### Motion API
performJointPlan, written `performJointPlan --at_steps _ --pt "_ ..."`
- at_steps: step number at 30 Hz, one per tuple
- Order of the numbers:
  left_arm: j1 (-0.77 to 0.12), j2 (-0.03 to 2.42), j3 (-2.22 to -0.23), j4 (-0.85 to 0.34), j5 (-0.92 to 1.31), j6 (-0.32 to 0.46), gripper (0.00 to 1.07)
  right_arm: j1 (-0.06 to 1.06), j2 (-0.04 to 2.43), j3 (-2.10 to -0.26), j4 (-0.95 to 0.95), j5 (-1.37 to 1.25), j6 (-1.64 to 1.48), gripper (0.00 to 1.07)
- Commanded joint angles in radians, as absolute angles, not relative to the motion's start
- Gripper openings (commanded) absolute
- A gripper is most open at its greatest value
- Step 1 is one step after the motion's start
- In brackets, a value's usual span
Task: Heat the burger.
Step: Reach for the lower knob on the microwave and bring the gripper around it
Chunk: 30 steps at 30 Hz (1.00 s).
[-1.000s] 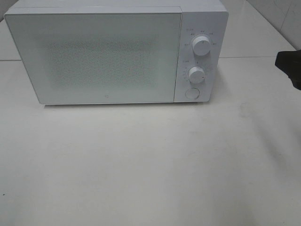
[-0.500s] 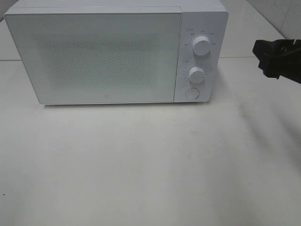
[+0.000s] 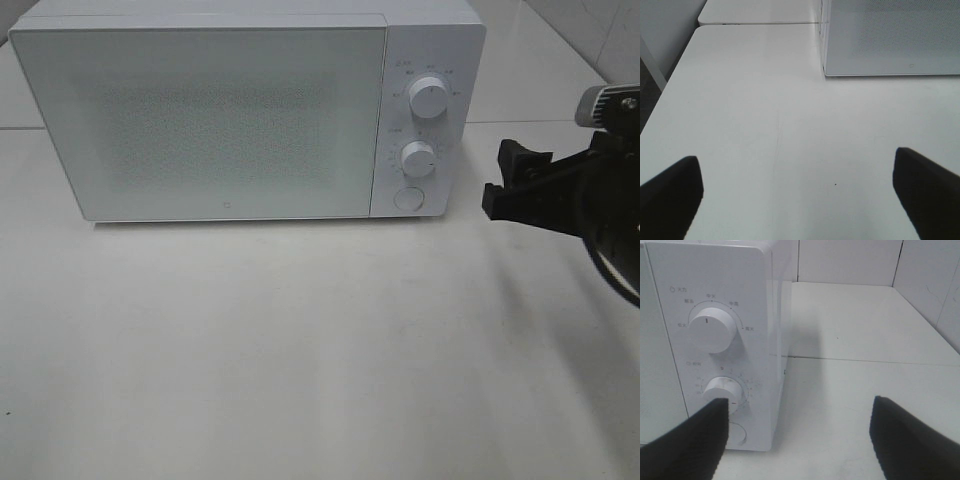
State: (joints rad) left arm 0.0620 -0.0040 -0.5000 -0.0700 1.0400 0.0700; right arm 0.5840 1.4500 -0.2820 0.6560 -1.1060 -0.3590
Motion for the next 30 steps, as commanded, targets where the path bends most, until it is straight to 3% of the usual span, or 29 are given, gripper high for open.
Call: performJointPlan --at_steps 1,12,30 --pt "0.062 -0.03 -0.498 -0.071 1.039 0.067 0.98 0.687 1.502 -0.297 0.757 -1.196 -0.38 0.75" --pt "0.062 -0.03 -0.498 -0.071 1.039 0.067 0.98 0.807 1.642 -0.408 0.881 -1.248 -0.385 0.75" --pt "0.062 -0.03 -0.498 -0.071 1.039 0.067 0.98 0.762 1.839 -0.576 0.788 -1.248 -0.354 0.75"
